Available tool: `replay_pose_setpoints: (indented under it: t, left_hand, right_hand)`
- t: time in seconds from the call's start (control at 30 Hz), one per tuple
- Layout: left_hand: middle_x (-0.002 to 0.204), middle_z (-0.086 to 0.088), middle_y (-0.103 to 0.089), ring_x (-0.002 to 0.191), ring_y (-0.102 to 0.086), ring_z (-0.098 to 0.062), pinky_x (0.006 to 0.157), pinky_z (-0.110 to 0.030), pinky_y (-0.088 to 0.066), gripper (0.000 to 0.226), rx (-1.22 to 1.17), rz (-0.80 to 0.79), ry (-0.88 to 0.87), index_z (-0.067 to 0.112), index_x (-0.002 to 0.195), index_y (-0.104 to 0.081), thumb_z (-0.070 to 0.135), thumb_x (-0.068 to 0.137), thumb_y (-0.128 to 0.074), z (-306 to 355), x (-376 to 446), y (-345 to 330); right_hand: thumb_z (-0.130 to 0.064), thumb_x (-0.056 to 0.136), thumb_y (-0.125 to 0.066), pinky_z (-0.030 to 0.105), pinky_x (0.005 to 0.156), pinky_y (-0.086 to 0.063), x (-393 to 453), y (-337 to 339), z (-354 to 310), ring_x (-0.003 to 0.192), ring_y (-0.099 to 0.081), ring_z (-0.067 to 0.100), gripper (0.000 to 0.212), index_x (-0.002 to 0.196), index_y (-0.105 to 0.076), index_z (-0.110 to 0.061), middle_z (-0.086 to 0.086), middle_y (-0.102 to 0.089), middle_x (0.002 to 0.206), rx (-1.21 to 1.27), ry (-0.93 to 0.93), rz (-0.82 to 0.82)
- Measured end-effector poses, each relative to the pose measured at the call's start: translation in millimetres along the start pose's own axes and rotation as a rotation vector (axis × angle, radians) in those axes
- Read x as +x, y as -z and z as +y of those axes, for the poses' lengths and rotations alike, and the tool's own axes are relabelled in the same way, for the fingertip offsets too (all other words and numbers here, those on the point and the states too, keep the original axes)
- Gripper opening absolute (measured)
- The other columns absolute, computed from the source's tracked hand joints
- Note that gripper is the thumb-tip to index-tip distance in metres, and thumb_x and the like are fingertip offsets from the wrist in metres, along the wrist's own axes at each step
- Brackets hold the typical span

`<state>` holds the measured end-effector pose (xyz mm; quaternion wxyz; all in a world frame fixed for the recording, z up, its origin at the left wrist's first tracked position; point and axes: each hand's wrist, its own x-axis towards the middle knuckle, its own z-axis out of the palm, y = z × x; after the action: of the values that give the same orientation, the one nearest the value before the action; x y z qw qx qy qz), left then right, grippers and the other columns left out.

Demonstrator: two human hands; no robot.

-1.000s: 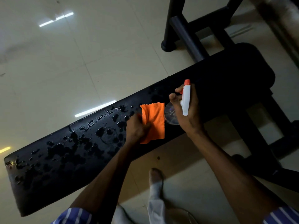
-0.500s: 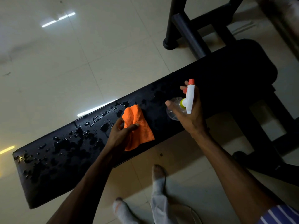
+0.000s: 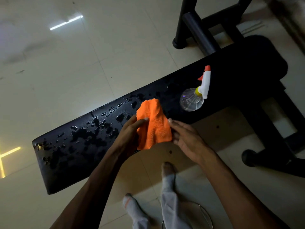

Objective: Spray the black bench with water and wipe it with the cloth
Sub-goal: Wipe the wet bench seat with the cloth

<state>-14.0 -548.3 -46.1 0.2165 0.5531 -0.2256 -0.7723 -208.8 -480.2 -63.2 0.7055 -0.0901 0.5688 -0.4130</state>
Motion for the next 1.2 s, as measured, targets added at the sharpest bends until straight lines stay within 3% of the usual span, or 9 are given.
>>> replay_pose_setpoints:
  t: [0.13, 0.43, 0.53, 0.63, 0.73, 0.83, 0.97, 1.07, 1.2]
  left_hand:
    - [0.108, -0.005, -0.066, 0.091, -0.064, -0.024, 0.058, -0.030, -0.052, 0.026, 0.045, 0.093, -0.043, 0.011, 0.124, -0.061, 0.015, 0.099, -0.065, 1, 0, 21]
    - [0.111, -0.013, -0.062, 0.097, -0.063, -0.024, 0.076, -0.030, -0.053, 0.039, 0.271, 0.361, -0.255, 0.005, 0.136, -0.051, 0.007, 0.099, -0.064, -12, 10, 76]
    - [0.113, -0.006, -0.065, 0.103, -0.066, -0.025, 0.089, -0.041, -0.056, 0.038, 0.452, 0.445, -0.271, 0.008, 0.133, -0.054, 0.013, 0.098, -0.067, -20, 9, 87]
    - [0.119, -0.006, -0.065, 0.108, -0.064, -0.020, 0.092, -0.034, -0.052, 0.034, 0.638, 0.499, -0.342, 0.007, 0.129, -0.057, 0.015, 0.098, -0.067, -24, 12, 90]
    - [0.124, -0.009, -0.060, 0.115, -0.060, -0.022, 0.097, -0.035, -0.050, 0.028, 0.831, 0.513, -0.438, 0.007, 0.125, -0.058, 0.015, 0.099, -0.064, -25, 19, 89]
    - [0.138, -0.010, -0.052, 0.131, -0.048, -0.028, 0.110, -0.042, -0.043, 0.037, 1.072, 0.541, -0.502, 0.008, 0.136, -0.054, 0.022, 0.101, -0.059, -22, 33, 89]
    - [0.167, -0.014, -0.027, 0.158, -0.016, -0.034, 0.131, -0.046, -0.015, 0.058, 1.317, 0.563, -0.466, 0.012, 0.157, -0.035, 0.036, 0.106, -0.048, -26, 53, 96]
    - [0.173, -0.011, -0.011, 0.162, 0.000, -0.032, 0.132, -0.049, -0.009, 0.064, 1.351, 0.566, -0.411, 0.017, 0.163, -0.024, 0.043, 0.108, -0.041, -34, 57, 101]
    - [0.174, -0.011, -0.012, 0.162, -0.003, -0.032, 0.131, -0.052, -0.011, 0.063, 1.366, 0.578, -0.423, 0.018, 0.163, -0.026, 0.042, 0.108, -0.043, -39, 61, 107]
  right_hand:
    - [-0.005, 0.101, -0.065, 0.025, 0.086, -0.060, 4, -26, -14, 0.102, -0.074, 0.012, 0.023, 0.118, -0.074, -0.017, 0.004, -0.082, 0.112, 0.006, 0.166, 0.076]
    - [-0.009, 0.100, -0.065, 0.005, 0.093, -0.045, 19, -95, -66, 0.109, -0.064, 0.008, 0.027, 0.125, -0.075, -0.013, 0.002, -0.069, 0.121, -0.961, 0.847, 0.198]
    - [-0.014, 0.100, -0.069, 0.032, 0.102, -0.051, 42, -106, -45, 0.113, -0.065, 0.026, 0.029, 0.127, -0.073, -0.007, 0.011, -0.067, 0.122, -1.275, 0.689, 0.027]
    - [-0.030, 0.104, -0.066, 0.044, 0.101, -0.052, 67, -101, -19, 0.122, -0.061, 0.032, 0.034, 0.130, -0.071, -0.009, 0.012, -0.065, 0.127, -1.496, 0.455, -0.030]
    - [-0.027, 0.105, -0.063, 0.047, 0.114, -0.045, 97, -91, -12, 0.138, -0.050, 0.037, 0.042, 0.140, -0.065, -0.004, 0.018, -0.058, 0.144, -1.555, 0.584, 0.090]
    - [-0.041, 0.107, -0.056, 0.054, 0.133, -0.016, 132, -84, -10, 0.161, -0.024, 0.038, 0.062, 0.160, -0.044, -0.011, 0.018, -0.032, 0.171, -1.667, 0.642, 0.063]
    - [-0.059, 0.111, -0.031, 0.058, 0.134, 0.005, 154, -68, 13, 0.167, 0.006, 0.033, 0.073, 0.171, -0.009, -0.023, 0.011, 0.002, 0.180, -1.850, 0.719, 0.021]
    - [-0.059, 0.111, -0.024, 0.056, 0.135, 0.003, 160, -62, 16, 0.168, 0.005, 0.029, 0.072, 0.171, -0.008, -0.023, 0.009, 0.001, 0.181, -1.829, 0.785, 0.052]
    - [-0.047, 0.111, -0.034, 0.056, 0.135, -0.003, 180, -70, 5, 0.167, -0.010, 0.030, 0.064, 0.169, -0.026, -0.021, 0.009, -0.018, 0.179, -1.806, 0.821, 0.155]
